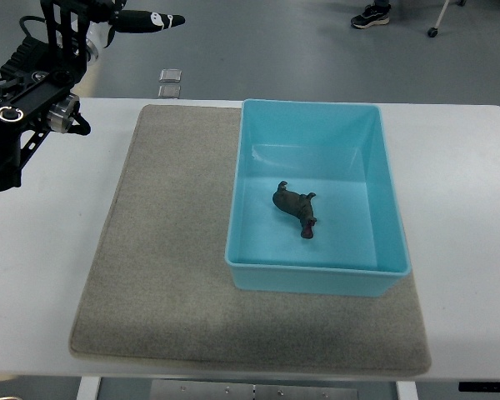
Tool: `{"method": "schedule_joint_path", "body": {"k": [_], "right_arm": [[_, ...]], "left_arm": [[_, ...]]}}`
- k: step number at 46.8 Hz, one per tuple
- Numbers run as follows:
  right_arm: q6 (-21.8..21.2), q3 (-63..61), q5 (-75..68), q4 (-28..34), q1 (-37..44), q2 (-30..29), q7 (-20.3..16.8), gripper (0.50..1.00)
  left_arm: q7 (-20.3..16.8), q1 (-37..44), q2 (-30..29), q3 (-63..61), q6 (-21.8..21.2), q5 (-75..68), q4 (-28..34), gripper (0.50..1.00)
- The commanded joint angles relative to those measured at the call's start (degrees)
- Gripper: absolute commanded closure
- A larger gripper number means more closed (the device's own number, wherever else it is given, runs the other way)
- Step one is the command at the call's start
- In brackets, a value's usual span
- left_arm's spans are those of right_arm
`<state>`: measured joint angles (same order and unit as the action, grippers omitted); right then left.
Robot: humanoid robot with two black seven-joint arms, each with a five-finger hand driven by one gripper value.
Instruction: Place brown hippo in blue box with left hand
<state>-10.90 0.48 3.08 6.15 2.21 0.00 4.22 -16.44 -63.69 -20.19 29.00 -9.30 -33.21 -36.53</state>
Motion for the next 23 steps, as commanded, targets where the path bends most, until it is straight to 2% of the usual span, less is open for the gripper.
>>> {"method": "schedule_joint_path", "body": {"k": [1, 11, 23], "right_arm": [[0.0, 0.0, 0.0, 0.0, 0.0, 0.0, 0.0, 0.564], [0.0, 0.0, 0.0, 0.0, 0.0, 0.0, 0.0, 0.564], [0.0, 0.0, 0.0, 0.0, 0.0, 0.0, 0.0, 0.564]], "left_arm": [[0.1, 0.1, 0.2, 0.0, -0.2, 8.4, 1.8, 0.501], [0.1, 1.0, -0.2, 0.3, 3.1, 25.9, 2.7, 0.501], [0.0, 2.1, 0.4, 0.5, 16.8, 37.6, 7.6, 0.501]]}}
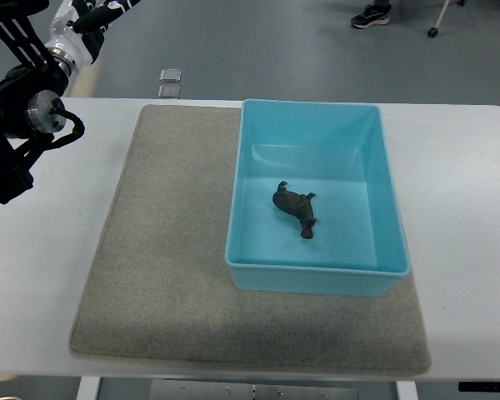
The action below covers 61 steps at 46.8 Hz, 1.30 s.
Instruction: Place brown hippo in blue box with left hand
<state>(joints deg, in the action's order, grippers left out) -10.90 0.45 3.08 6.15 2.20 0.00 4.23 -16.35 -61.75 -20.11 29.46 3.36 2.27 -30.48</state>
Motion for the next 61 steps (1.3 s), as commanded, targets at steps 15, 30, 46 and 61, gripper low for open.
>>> {"method": "schedule_joint_path", "body": {"k": [15, 30, 46, 61], "right_arm": [[0.0, 0.0, 0.0, 0.0, 0.0, 0.0, 0.0, 0.564], [0.0, 0.1, 0.0, 0.0, 0.0, 0.0, 0.0, 0.564], [0.0, 0.0, 0.0, 0.0, 0.0, 0.0, 0.0, 0.564], [-1.1, -0.2, 0.3, 4.1, -0.1, 0.0, -0.1, 0.564]], "left_arm": [[-0.6, 2.1, 0.7, 5.8, 11.4, 3.5, 3.9, 0.501], [-0.7, 2.9, 2.4, 5.8, 11.5, 2.7, 4.0, 0.501], [-0.7, 2.9, 2.3, 5.6, 12.1, 2.7, 4.0, 0.501], [-0.7, 2.7, 2.3, 5.3, 11.8, 2.6, 4.1, 0.501]]}}
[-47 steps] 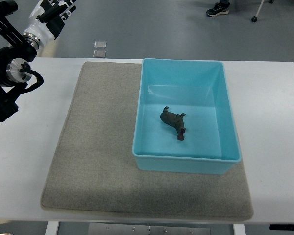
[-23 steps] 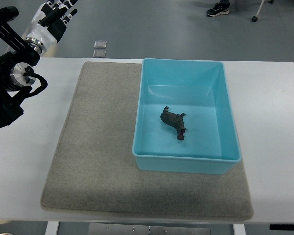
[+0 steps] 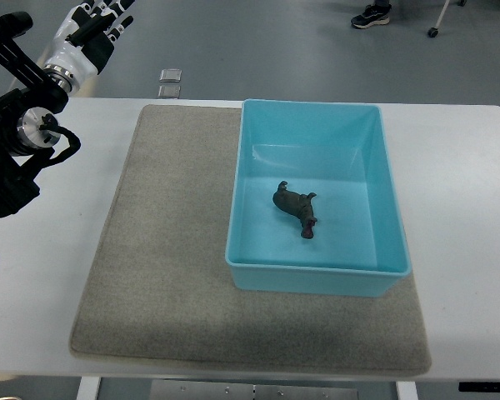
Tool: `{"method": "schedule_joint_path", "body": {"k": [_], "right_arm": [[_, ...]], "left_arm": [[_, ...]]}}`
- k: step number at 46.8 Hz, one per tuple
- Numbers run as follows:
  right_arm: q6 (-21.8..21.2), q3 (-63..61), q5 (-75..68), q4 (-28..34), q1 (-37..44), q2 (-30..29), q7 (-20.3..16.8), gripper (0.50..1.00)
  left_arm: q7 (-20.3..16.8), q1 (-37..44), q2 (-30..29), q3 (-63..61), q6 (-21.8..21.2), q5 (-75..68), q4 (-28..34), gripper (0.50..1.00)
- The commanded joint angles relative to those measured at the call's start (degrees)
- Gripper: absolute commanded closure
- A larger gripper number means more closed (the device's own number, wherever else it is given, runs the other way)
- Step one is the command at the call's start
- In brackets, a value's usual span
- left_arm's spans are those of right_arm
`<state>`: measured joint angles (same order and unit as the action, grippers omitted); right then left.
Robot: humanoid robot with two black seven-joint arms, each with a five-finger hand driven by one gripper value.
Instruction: Place brown hippo in blue box with left hand
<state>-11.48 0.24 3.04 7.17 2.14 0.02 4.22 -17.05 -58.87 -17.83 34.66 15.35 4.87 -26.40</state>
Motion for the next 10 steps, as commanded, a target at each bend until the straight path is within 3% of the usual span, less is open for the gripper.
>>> {"method": "schedule_joint_path", "body": {"k": [1, 10], "right_arm": [[-0.5, 0.0, 0.3, 4.0, 0.0, 0.0, -0.1, 0.564], [0.5, 0.3, 0.1, 4.1, -0.1, 0.0, -0.1, 0.564]], "left_arm": [[0.0, -0.2, -0.1, 0.1, -0.2, 0.0, 0.0, 0.501], [0.0, -0.4, -0.1, 0.4, -0.5, 0.0, 0.0, 0.501]]}}
